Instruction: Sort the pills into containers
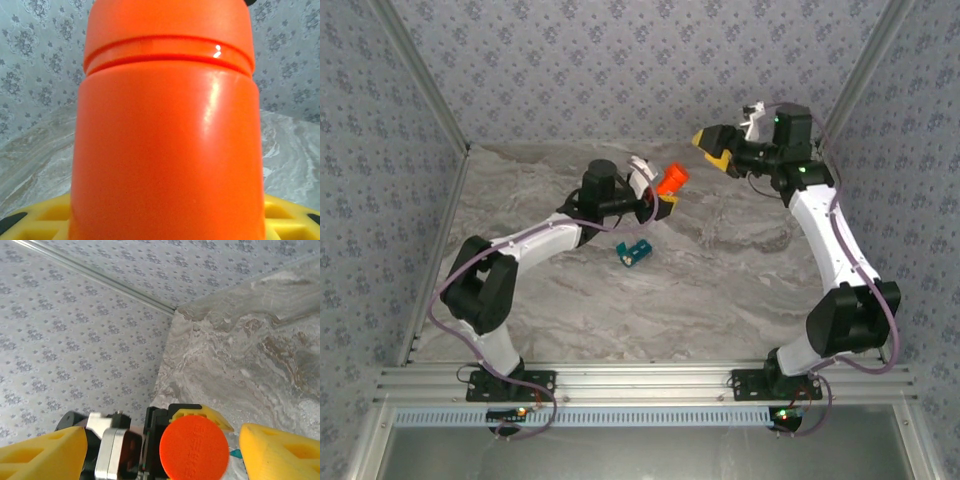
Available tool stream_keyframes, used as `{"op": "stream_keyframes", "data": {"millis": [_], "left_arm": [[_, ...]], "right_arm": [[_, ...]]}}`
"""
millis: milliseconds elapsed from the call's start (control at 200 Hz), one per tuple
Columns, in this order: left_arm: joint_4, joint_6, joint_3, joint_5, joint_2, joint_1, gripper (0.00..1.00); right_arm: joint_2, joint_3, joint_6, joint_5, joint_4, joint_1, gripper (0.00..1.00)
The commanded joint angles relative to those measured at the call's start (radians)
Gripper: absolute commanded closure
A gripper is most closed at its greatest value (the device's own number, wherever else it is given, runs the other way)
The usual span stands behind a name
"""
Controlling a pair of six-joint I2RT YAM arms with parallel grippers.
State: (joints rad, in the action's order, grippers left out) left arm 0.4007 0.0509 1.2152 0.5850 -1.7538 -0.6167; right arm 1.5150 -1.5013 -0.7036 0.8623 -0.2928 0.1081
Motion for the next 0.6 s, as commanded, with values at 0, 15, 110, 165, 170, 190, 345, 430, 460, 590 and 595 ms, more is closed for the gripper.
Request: {"op": "stream_keyframes", "data": {"millis": [0, 15, 110, 165, 170, 190, 345, 430, 460, 590, 595], "left_arm": [[0.040, -0.068, 0.063, 0.149, 0.020, 0.018, 1.00], [0.038, -0.071, 0.065, 0.159, 0.018, 0.020, 1.00], [0.024, -0.104, 0.092, 0.232, 0.007, 0.030, 1.00], [0.015, -0.119, 0.108, 0.262, 0.000, 0.035, 1.00], [0.015, -0.122, 0.108, 0.265, -0.001, 0.036, 1.00], [0.016, -0.130, 0.111, 0.276, -0.004, 0.037, 1.00], [0.002, -0.158, 0.139, 0.324, -0.024, 0.041, 1.00], [0.002, -0.164, 0.143, 0.327, -0.029, 0.040, 1.00], [0.002, -0.165, 0.142, 0.327, -0.029, 0.041, 1.00], [-0.009, -0.161, 0.146, 0.330, -0.029, 0.040, 1.00], [-0.009, -0.161, 0.145, 0.330, -0.030, 0.040, 1.00]], "right_arm": [[-0.014, 0.025, 0.128, 0.142, 0.065, -0.029, 0.19], [-0.014, 0.026, 0.145, 0.149, 0.066, -0.030, 0.19], [-0.019, 0.020, 0.249, 0.162, 0.029, -0.016, 0.19], [-0.013, 0.009, 0.292, 0.170, -0.007, -0.005, 0.19], [-0.012, 0.007, 0.296, 0.171, -0.009, -0.004, 0.19], [-0.009, 0.001, 0.307, 0.174, -0.024, 0.001, 0.19], [0.013, -0.026, 0.352, 0.184, -0.071, 0.035, 0.19], [0.023, -0.039, 0.362, 0.184, -0.088, 0.051, 0.19], [0.028, -0.043, 0.367, 0.183, -0.094, 0.055, 0.20], [0.039, -0.051, 0.370, 0.182, -0.097, 0.066, 0.21], [0.040, -0.052, 0.369, 0.182, -0.097, 0.067, 0.21]]}}
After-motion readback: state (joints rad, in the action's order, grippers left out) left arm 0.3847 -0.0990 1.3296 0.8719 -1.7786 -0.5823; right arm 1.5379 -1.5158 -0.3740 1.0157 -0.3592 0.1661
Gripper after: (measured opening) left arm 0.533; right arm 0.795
